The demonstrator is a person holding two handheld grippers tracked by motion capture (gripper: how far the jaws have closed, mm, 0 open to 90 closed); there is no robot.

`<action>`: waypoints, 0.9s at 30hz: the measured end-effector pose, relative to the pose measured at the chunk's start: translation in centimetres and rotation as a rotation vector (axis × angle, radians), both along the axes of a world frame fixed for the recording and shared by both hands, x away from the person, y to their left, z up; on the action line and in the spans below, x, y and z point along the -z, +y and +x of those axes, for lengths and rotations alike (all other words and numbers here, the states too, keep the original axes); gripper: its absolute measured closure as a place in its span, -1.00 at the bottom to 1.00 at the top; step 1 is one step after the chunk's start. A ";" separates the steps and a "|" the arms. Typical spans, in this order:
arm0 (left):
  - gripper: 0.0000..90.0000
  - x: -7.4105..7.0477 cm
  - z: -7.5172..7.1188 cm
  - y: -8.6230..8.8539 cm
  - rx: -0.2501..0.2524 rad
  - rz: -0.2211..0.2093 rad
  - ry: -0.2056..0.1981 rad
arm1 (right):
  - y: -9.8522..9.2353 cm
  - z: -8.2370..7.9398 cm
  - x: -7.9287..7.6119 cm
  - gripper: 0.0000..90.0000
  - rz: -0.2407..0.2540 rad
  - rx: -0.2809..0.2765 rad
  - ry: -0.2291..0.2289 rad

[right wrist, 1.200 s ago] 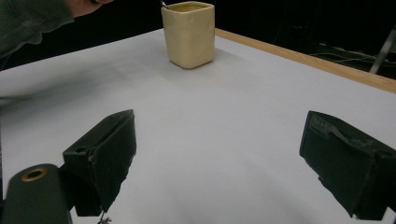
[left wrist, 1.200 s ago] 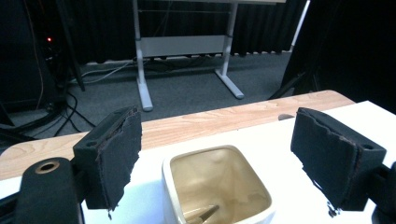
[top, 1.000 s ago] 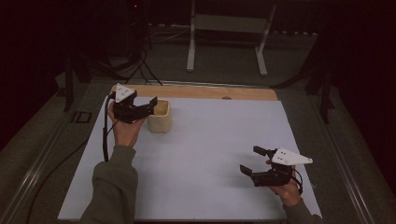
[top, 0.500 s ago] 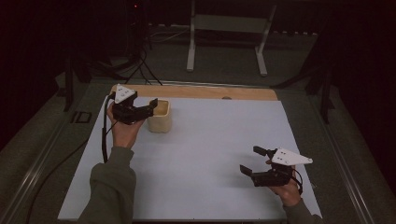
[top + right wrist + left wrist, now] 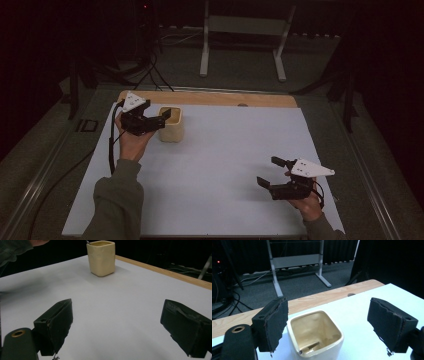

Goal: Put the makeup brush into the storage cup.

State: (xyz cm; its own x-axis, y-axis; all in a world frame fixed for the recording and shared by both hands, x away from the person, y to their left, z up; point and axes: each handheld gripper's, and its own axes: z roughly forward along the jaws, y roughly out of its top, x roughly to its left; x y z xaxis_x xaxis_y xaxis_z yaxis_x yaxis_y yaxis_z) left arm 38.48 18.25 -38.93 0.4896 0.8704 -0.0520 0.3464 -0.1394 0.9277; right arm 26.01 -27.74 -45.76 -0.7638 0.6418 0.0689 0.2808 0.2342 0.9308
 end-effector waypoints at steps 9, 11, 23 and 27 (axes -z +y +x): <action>-0.61 -0.2 -0.8 -0.2 0.036 0.005 -0.015 | 0.0 0.0 0.0 -0.76 -0.001 0.001 0.000; -0.61 -0.2 -1.0 -0.3 0.044 0.003 -0.017 | 0.0 0.0 0.0 -0.76 -0.001 0.002 -0.001; -0.61 0.0 -2.3 -0.6 0.075 0.011 -0.042 | -0.1 0.1 0.0 -0.76 0.000 0.004 0.000; -0.61 0.1 -2.6 -0.6 0.075 0.009 -0.048 | -0.1 0.1 0.1 -0.76 0.000 0.005 0.002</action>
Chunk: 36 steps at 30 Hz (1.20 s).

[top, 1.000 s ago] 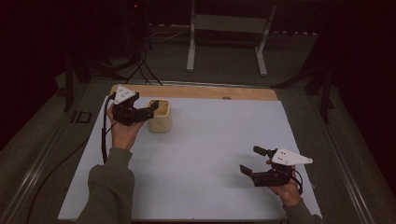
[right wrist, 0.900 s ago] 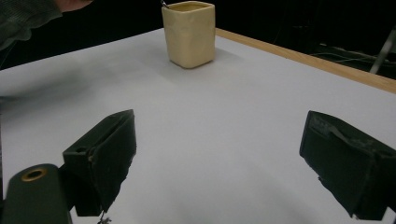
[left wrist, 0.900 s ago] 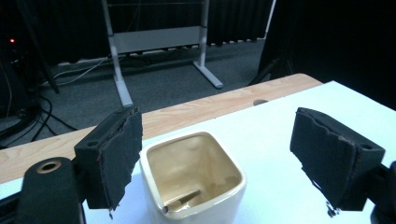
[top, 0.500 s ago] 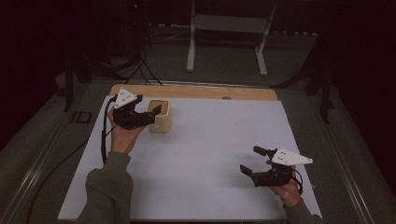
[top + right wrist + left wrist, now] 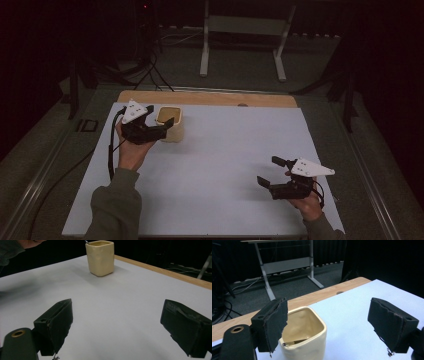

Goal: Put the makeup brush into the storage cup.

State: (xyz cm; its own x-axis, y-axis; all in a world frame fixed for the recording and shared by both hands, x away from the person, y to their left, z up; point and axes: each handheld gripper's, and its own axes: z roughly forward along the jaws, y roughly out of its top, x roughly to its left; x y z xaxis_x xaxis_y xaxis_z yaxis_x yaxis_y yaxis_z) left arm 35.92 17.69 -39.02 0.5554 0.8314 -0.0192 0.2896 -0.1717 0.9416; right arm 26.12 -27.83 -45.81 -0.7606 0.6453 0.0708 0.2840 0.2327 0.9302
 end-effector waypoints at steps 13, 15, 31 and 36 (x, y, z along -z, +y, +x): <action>-0.62 0.2 -1.1 0.2 0.031 -0.007 -0.010 | -0.1 0.0 0.0 -0.76 0.000 0.002 -0.001; -0.62 0.2 -1.3 0.3 0.035 -0.009 -0.012 | -0.1 0.0 0.0 -0.76 0.001 0.003 -0.002; -0.62 1.2 -3.1 0.7 0.070 -0.007 -0.006 | -0.1 0.0 0.0 -0.76 0.001 0.004 -0.005; -0.62 1.5 -3.7 1.1 0.073 -0.017 -0.007 | -0.2 -0.1 -0.1 -0.76 0.005 0.005 -0.004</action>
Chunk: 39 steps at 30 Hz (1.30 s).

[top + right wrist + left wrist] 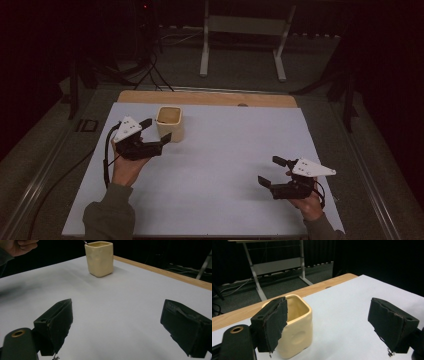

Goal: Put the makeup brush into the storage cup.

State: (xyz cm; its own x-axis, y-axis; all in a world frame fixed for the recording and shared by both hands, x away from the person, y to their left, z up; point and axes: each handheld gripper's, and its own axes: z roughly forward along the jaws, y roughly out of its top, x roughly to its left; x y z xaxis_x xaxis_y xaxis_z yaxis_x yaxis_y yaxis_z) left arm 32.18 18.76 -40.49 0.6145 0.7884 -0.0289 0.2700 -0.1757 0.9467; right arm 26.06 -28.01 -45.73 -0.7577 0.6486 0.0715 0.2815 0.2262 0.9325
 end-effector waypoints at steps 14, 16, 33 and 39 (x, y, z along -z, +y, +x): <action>-0.63 0.5 -1.4 0.7 0.007 0.006 -0.007 | 0.0 0.0 0.0 -0.76 0.001 -0.003 -0.002; -0.64 0.8 -1.7 1.0 0.008 0.009 -0.004 | 0.0 0.0 0.0 -0.76 0.002 -0.005 -0.002; -0.64 2.8 -4.2 2.7 -0.014 0.017 0.003 | 0.0 0.0 0.0 -0.76 0.002 -0.005 -0.001; -0.64 3.4 -5.0 2.9 -0.014 0.015 0.007 | 0.1 0.0 0.1 -0.77 0.000 -0.009 0.000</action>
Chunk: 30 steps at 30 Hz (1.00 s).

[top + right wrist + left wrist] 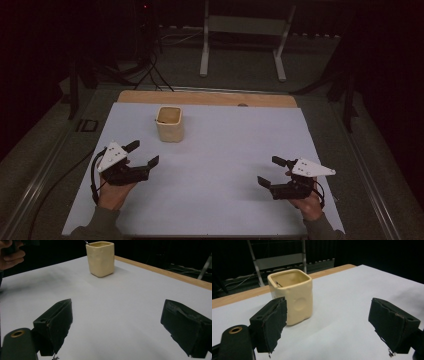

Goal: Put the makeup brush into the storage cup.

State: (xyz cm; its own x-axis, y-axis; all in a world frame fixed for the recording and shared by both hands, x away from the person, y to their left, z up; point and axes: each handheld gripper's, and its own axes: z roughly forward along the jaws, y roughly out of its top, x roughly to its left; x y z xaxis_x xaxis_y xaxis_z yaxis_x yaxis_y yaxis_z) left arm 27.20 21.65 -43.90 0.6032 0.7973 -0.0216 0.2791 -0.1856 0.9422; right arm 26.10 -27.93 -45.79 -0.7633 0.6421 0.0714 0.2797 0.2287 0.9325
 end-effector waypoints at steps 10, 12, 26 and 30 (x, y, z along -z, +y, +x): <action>-0.64 0.8 -1.1 0.6 -0.001 0.003 0.015 | -0.1 0.0 0.0 -0.77 0.003 0.003 0.000; -0.64 1.0 -1.5 0.9 -0.004 0.001 0.018 | -0.1 0.0 0.0 -0.77 0.002 0.003 0.000; -0.64 1.1 -2.9 2.4 -0.036 -0.003 0.004 | -0.8 -0.1 -0.1 -0.77 0.012 0.013 -0.015; -0.64 1.2 -3.3 2.9 -0.046 -0.006 -0.001 | -1.2 -0.3 -0.1 -0.77 0.013 0.022 -0.021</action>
State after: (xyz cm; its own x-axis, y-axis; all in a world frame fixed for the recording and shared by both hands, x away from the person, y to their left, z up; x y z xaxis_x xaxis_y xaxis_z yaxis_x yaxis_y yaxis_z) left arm 23.91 24.53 -45.05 0.5664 0.8237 -0.0260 0.2859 -0.1668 0.9436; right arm 25.84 -29.15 -45.65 -0.7505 0.6578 0.0641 0.2646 0.2102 0.9412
